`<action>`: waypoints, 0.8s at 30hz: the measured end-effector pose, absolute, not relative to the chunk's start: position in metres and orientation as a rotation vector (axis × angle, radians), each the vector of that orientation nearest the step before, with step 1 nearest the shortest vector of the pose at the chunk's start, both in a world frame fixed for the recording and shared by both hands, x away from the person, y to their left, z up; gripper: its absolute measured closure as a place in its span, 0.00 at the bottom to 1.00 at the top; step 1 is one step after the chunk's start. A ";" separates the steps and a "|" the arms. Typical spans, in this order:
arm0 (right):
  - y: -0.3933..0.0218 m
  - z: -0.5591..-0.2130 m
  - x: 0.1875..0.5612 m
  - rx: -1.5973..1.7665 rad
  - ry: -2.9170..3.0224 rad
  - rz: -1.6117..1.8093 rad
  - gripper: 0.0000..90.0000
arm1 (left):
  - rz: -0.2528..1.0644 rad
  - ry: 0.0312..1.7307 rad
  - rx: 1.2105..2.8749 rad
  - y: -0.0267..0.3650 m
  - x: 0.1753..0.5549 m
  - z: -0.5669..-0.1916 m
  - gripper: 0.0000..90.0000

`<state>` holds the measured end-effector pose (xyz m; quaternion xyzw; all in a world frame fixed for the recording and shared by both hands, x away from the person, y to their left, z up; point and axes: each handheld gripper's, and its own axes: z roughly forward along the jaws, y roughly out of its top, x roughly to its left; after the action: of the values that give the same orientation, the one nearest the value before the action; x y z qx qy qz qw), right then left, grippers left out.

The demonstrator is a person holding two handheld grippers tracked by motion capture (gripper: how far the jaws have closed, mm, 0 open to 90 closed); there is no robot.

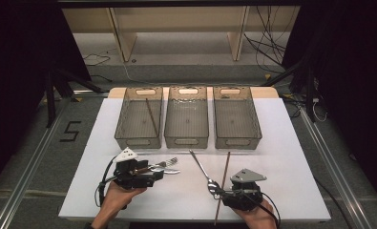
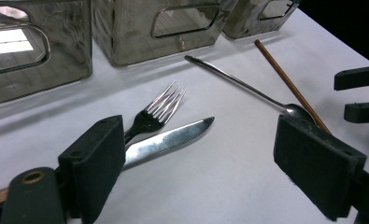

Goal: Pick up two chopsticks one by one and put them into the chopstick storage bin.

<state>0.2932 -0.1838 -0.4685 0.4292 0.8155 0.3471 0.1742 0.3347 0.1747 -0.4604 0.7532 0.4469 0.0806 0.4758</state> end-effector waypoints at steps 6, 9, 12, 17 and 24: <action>-0.175 -0.471 0.291 1.206 2.374 0.922 0.46 | 0.189 1.094 1.855 0.173 0.328 -0.464 0.18; -0.168 -0.474 0.288 1.192 2.397 0.870 0.46 | 0.189 1.089 1.861 0.173 0.327 -0.465 0.18; -0.164 -0.476 0.287 1.189 2.399 0.827 0.45 | 0.189 1.095 1.858 0.173 0.325 -0.466 0.18; -0.158 -0.481 0.288 1.194 2.437 0.767 0.46 | 0.194 1.103 1.861 0.174 0.324 -0.468 0.18; -0.156 -0.481 0.294 1.234 2.484 0.707 0.50 | 0.198 1.097 1.875 0.174 0.321 -0.469 0.18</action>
<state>0.2936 -0.1562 -0.4808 0.4270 0.8594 0.2445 0.1392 0.3207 0.1736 -0.4688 0.7622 0.4461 0.0807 0.4621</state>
